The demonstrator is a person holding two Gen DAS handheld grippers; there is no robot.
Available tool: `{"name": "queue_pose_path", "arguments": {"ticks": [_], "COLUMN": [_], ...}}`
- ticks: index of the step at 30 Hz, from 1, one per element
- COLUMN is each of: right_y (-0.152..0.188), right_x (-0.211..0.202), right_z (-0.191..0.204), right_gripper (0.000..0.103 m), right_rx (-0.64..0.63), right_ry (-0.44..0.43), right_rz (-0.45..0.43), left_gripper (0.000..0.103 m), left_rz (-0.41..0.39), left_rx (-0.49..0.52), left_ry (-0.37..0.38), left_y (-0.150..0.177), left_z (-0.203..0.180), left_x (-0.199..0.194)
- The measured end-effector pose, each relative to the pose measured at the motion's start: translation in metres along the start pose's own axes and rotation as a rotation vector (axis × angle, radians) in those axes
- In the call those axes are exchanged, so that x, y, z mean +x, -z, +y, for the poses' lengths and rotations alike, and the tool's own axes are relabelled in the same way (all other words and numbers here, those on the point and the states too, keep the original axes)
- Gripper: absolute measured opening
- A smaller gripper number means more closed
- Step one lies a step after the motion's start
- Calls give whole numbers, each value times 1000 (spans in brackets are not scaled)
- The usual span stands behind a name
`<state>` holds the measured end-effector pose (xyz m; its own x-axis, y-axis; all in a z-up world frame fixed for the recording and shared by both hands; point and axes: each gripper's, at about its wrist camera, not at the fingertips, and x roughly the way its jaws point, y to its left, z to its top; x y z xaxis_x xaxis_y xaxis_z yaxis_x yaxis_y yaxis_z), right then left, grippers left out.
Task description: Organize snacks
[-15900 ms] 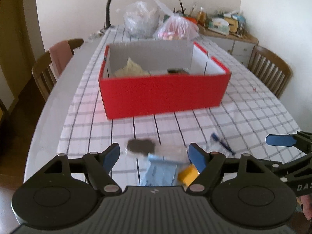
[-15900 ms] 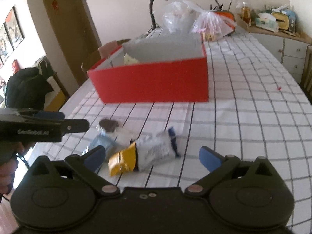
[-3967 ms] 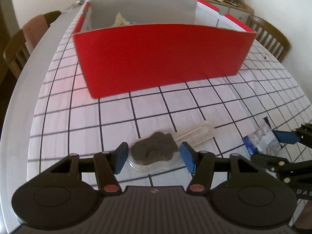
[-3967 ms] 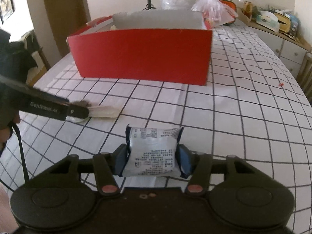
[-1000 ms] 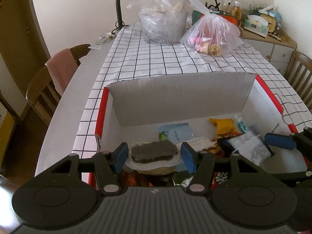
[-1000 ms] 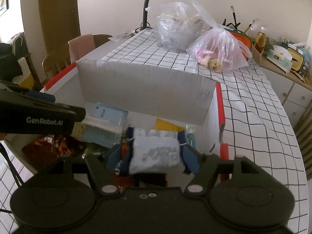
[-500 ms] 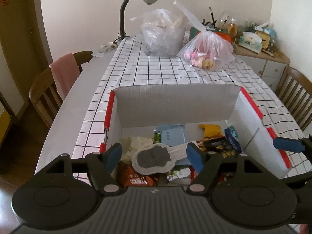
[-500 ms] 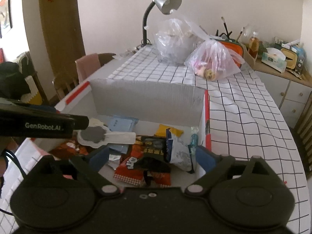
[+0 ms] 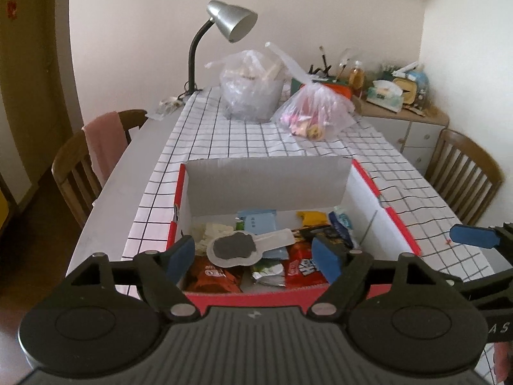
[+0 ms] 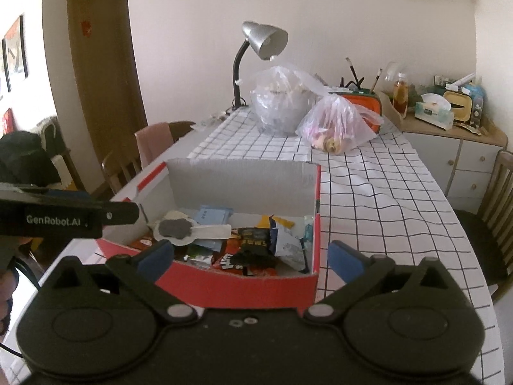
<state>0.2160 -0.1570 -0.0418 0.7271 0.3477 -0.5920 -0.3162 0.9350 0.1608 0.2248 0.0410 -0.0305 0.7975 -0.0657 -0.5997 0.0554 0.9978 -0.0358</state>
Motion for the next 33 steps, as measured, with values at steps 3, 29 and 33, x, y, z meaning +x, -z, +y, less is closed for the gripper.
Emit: {"name": "queue_pose_path", "arguments": {"ticks": [3, 29, 33], "right_y": [4, -5, -7], "right_x": [-12, -64, -68], "right_z": [0, 4, 8], "right_gripper": [103, 103, 103], "right_rx": [11, 41, 22], "right_ry": [-2, 49, 44], "right_rz": [-15, -76, -82], "left_gripper": [85, 100, 100], "left_rz": [-26, -119, -127], "left_rx": [13, 35, 35], "left_ry": [3, -1, 1], "left_y": [6, 28, 28], "left_z": [-4, -15, -17], "left_x": [-13, -79, -87]}}
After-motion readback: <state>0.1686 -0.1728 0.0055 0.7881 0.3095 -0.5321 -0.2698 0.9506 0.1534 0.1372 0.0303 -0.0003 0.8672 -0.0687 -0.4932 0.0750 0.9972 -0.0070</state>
